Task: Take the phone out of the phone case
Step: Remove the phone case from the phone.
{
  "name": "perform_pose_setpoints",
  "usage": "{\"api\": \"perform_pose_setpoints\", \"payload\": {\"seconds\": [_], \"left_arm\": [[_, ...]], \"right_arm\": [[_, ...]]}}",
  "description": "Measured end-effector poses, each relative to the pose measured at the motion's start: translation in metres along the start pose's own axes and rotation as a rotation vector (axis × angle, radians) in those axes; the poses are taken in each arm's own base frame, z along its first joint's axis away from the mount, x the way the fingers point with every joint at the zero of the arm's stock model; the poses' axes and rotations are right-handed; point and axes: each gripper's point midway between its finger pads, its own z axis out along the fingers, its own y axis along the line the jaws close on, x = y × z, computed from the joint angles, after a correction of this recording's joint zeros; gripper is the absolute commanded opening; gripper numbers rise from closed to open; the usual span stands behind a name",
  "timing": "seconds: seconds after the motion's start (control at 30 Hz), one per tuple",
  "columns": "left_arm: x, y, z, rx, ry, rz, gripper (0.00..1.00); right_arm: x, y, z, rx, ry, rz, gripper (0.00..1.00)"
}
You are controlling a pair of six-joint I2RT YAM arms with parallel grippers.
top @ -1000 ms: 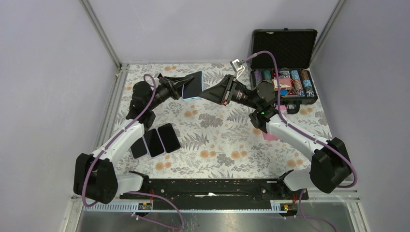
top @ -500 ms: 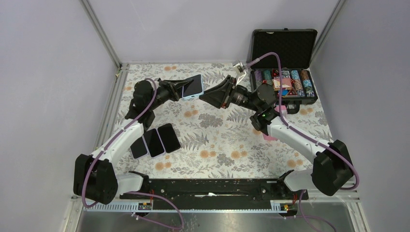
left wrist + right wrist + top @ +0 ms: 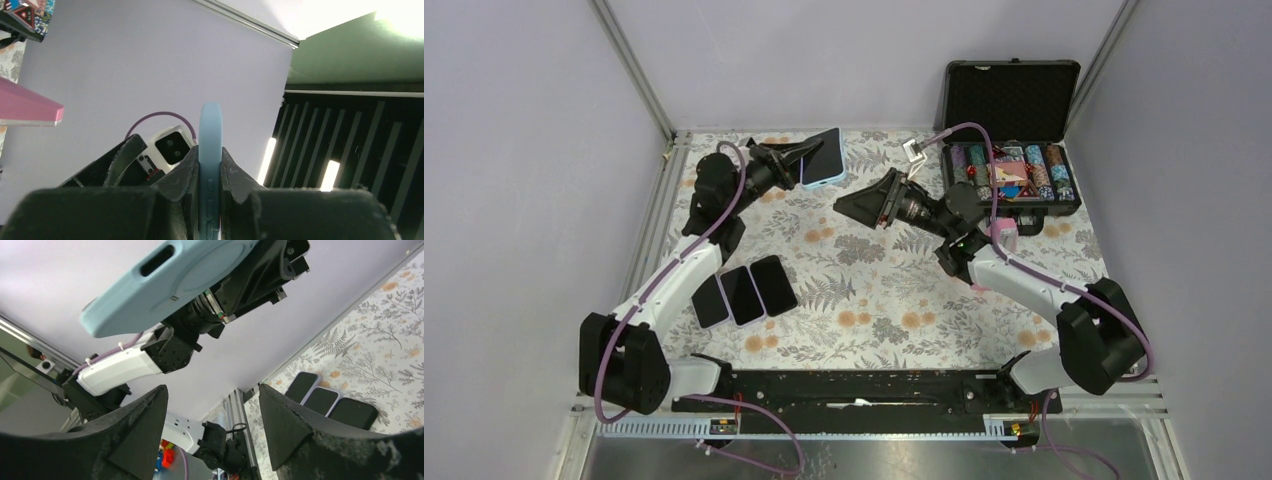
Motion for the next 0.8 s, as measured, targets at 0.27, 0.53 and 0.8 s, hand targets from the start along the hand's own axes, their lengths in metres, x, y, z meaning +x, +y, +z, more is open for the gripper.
{"api": "perform_pose_setpoints", "payload": {"seconds": [0.27,0.53,0.8], "left_arm": [[-0.002,-0.019,0.011,0.027,0.022,0.061,0.0],[0.02,-0.029,0.015,0.046,0.157,0.326,0.0],[0.039,-0.014,-0.009,-0.024,0.197,0.568,0.0]], "right_arm": [[-0.03,0.046,-0.005,-0.061,-0.087,0.025,0.84],[-0.062,0.056,-0.008,0.099,-0.164,0.062,0.9],[-0.089,0.052,0.004,0.242,-0.172,0.051,0.76]]}}
